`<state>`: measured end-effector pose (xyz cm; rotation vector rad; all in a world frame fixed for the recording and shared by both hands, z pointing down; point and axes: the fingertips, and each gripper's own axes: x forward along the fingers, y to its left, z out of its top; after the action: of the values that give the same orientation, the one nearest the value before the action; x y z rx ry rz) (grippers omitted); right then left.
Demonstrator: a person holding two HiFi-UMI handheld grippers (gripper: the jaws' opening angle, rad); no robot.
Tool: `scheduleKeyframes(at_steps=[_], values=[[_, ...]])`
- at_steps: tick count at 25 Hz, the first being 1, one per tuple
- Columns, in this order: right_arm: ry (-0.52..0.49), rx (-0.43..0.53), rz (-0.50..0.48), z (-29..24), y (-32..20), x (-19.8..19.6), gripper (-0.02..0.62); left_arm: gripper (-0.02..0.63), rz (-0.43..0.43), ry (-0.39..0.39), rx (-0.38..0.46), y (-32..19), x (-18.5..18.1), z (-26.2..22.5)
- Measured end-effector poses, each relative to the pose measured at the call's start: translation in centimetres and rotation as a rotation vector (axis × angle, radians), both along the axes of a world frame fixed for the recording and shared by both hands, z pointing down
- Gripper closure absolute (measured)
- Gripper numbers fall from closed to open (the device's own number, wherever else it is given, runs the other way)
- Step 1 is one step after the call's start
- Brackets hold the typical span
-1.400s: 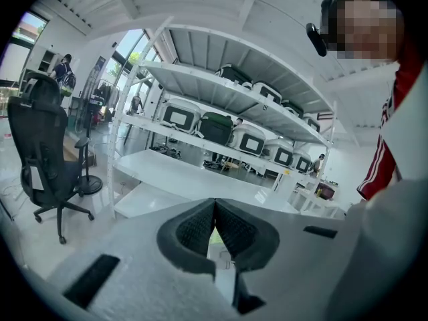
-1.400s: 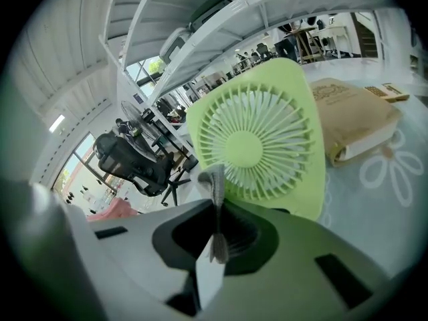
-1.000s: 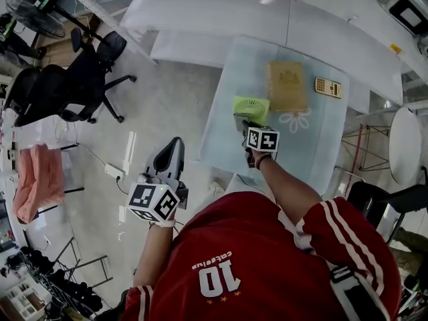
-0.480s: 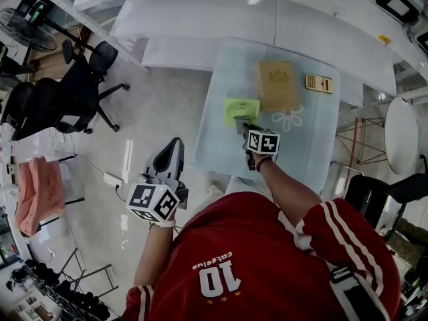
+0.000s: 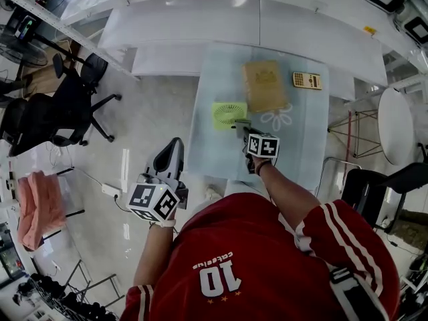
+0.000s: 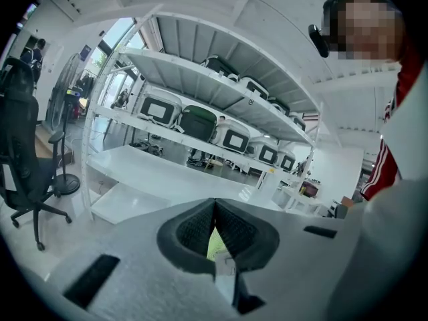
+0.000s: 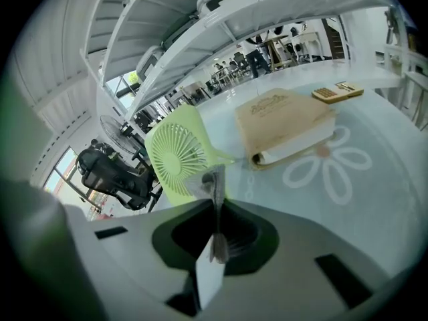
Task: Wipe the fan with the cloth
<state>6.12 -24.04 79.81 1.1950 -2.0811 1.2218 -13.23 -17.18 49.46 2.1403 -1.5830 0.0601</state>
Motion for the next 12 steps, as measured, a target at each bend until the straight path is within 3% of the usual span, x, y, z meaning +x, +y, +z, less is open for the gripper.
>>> scheduleKeyframes(at_steps=[12], values=[[0.004,-0.002,0.053,-0.2,-0.8,5.4,0.572,0.604,0.05,0.023,0.009,-3.4,4.2,0.3]])
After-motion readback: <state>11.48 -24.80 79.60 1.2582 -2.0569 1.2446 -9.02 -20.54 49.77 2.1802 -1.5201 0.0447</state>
